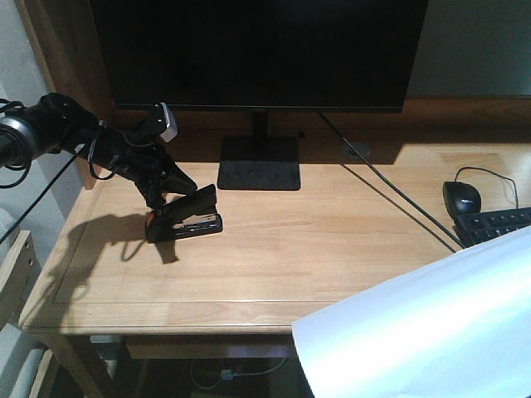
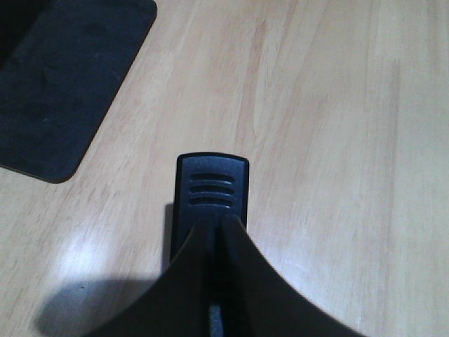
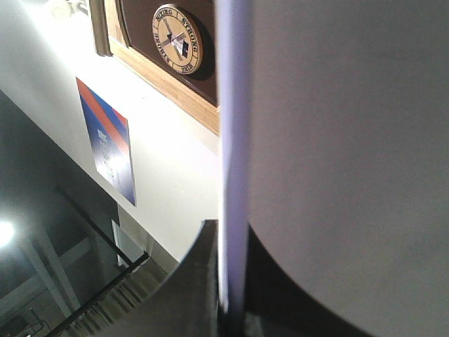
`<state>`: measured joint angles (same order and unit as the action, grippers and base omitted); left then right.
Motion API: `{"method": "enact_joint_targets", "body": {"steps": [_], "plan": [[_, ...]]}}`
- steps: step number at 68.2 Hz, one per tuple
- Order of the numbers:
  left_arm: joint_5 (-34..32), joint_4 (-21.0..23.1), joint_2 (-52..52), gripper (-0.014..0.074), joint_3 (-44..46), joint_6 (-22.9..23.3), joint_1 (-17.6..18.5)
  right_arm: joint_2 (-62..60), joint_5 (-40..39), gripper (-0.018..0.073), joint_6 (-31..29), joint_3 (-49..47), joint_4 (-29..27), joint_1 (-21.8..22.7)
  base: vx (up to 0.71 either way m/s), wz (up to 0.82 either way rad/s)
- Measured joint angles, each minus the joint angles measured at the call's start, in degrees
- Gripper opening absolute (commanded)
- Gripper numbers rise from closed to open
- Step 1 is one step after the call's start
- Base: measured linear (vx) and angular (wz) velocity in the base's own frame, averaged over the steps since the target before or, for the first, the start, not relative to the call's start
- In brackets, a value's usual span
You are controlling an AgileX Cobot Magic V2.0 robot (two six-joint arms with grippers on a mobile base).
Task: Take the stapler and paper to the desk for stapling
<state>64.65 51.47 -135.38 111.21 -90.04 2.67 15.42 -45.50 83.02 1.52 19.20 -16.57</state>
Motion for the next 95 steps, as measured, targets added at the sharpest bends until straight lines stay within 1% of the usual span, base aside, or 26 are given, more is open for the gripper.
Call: {"method": "enact_joint_targets", "body": {"steps": [50, 56, 63, 74, 84, 88, 95], "plan": [[0.00, 0.00, 0.00, -0.0006, 0.00, 0.00, 0.00, 0.00, 0.00, -0.0003, 0.00, 0.00, -0.06, 0.00, 0.00, 0.00], [0.00, 0.00, 0.00, -0.0006, 0.00, 0.00, 0.00, 0.00, 0.00, -0.0003, 0.00, 0.00, 1.56, 0.00, 0.00, 0.00], [0.00, 0.00, 0.00, -0.0006, 0.00, 0.00, 0.00, 0.00, 1.02, -0.0003, 0.04, 0.00, 7.84, 0.00, 0.00, 0.00], [0.00, 0.00, 0.00, -0.0006, 0.00, 0.00, 0.00, 0.33, 7.59, -0.0003, 3.42, -3.60, 22.54, 0.00, 0.00, 0.00], [0.00, 0.00, 0.00, -0.0006, 0.00, 0.00, 0.00, 3.95, 12.60, -0.0003, 11.14, -9.09, 35.05, 0.00, 0.00, 0.00], [0.00, 0.00, 0.00, -0.0006, 0.00, 0.00, 0.00, 6.40, 13.30, -0.0003, 14.28, -10.84, 39.47, 0.00, 0.00, 0.00], [0.00, 0.00, 0.00, -0.0006, 0.00, 0.00, 0.00, 11.81, 13.52, -0.0003, 19.98, -14.64, 49.65, 0.00, 0.00, 0.00]]}}
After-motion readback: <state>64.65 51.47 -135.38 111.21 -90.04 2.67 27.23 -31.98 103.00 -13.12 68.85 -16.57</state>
